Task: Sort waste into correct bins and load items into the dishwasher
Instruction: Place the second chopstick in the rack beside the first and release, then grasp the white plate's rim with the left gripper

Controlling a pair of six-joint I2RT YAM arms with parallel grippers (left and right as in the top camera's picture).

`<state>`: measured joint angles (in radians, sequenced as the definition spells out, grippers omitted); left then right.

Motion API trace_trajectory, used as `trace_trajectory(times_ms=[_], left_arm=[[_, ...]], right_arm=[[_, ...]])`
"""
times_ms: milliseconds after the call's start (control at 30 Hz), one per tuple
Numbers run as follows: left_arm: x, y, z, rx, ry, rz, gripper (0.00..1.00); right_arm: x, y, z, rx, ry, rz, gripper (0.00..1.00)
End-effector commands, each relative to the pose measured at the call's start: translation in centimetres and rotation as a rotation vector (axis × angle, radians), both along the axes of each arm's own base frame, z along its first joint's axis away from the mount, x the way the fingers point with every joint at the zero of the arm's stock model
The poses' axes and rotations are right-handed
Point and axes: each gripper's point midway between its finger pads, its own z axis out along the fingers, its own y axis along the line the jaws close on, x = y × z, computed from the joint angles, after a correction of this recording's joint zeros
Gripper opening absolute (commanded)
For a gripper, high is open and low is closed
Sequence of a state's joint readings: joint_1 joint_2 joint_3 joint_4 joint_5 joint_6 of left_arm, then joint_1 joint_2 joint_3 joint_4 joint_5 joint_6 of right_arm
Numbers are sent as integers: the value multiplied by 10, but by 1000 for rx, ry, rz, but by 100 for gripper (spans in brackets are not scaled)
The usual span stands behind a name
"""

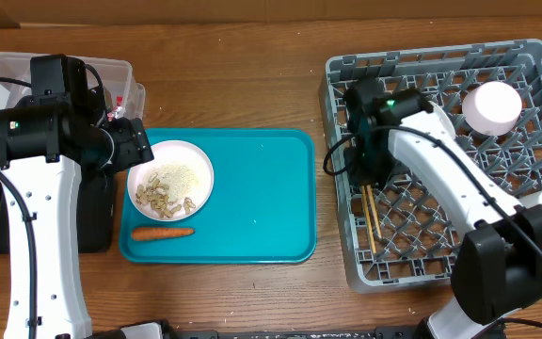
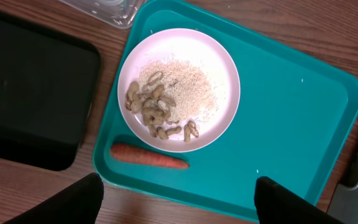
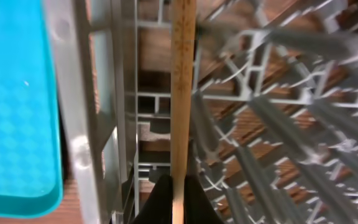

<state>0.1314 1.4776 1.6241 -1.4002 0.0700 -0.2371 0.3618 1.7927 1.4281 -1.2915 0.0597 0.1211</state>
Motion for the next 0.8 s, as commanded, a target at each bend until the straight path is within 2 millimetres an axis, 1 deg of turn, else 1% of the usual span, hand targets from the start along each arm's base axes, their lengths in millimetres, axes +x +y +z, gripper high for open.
trace_trajectory(times_ms=[0, 100, 133, 167, 233, 300, 367, 433, 467, 533, 600, 700, 767], left_arm=[[1, 0, 6, 0, -19, 2, 80], [1, 0, 6, 0, -19, 2, 80], [1, 0, 6, 0, -19, 1, 80], [1, 0, 6, 0, -19, 2, 80], [1, 0, 6, 1, -19, 2, 80], [1, 0, 6, 1, -19, 2, 80], [1, 0, 6, 1, -19, 2, 80], [1, 0, 6, 1, -19, 2, 80], [1, 0, 6, 1, -19, 2, 80], [1, 0, 6, 1, -19, 2, 80], [1, 0, 6, 1, -19, 2, 80], [1, 0, 6, 1, -19, 2, 81], [1, -1, 6, 0, -19, 1, 82]], right_arm=[[-5, 5, -6, 25, 16, 20, 4], [-3, 6, -6, 28, 7, 21, 7], [-3, 6, -6, 28, 7, 21, 11], [-3, 6, -6, 28, 7, 21, 19], [-2, 6, -5, 30, 4, 20, 29], [-1, 7, 1, 35, -7, 17, 34], [4, 10, 12, 55, -40, 13, 35], [14, 13, 33, 79, -107, -5, 35], [19, 15, 46, 95, -148, -9, 36], [31, 16, 77, 131, -242, -24, 36], [42, 12, 112, 163, -349, -58, 36], [56, -3, 164, 217, -503, -136, 36], [60, -21, 191, 241, -582, -215, 48]])
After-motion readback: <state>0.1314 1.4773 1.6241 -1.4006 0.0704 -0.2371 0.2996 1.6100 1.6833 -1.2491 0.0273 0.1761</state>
